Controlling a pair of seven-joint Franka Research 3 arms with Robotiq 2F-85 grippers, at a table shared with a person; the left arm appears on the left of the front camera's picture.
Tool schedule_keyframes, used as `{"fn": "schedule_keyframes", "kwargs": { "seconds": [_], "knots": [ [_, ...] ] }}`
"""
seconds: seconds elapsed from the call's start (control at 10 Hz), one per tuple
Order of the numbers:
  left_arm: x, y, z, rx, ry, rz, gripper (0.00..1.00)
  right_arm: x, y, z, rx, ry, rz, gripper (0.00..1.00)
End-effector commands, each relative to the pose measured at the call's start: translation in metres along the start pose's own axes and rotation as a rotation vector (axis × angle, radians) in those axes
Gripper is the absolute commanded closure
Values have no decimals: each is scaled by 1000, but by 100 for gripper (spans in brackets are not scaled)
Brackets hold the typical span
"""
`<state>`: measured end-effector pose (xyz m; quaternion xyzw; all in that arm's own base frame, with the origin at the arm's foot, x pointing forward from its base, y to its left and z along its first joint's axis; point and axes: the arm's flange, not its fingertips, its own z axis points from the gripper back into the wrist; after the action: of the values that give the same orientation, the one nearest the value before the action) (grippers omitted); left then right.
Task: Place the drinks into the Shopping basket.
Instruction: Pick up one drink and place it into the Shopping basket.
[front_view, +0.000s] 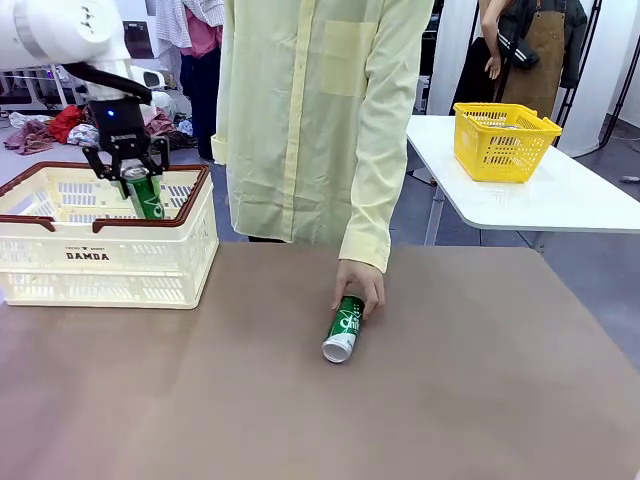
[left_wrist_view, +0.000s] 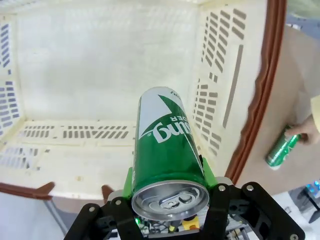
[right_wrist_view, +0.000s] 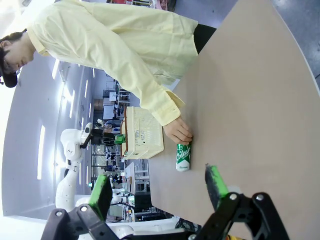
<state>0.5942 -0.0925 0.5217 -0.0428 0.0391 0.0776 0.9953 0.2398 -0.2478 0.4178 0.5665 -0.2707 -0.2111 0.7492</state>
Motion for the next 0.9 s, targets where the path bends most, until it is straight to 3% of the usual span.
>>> {"fn": "schedule_keyframes", "kwargs": {
  "seconds": [0.0, 0.5, 0.8],
  "knots": [
    [2, 12, -13, 20, -19, 68, 100, 1, 1, 1, 15, -3, 8, 0],
    [-3, 41, -72, 37, 74, 162, 100, 1, 1, 1, 15, -3, 8, 0],
    [-7, 51, -85, 15, 60, 194, 100, 1, 1, 1, 15, -3, 8, 0]
  ]
}}
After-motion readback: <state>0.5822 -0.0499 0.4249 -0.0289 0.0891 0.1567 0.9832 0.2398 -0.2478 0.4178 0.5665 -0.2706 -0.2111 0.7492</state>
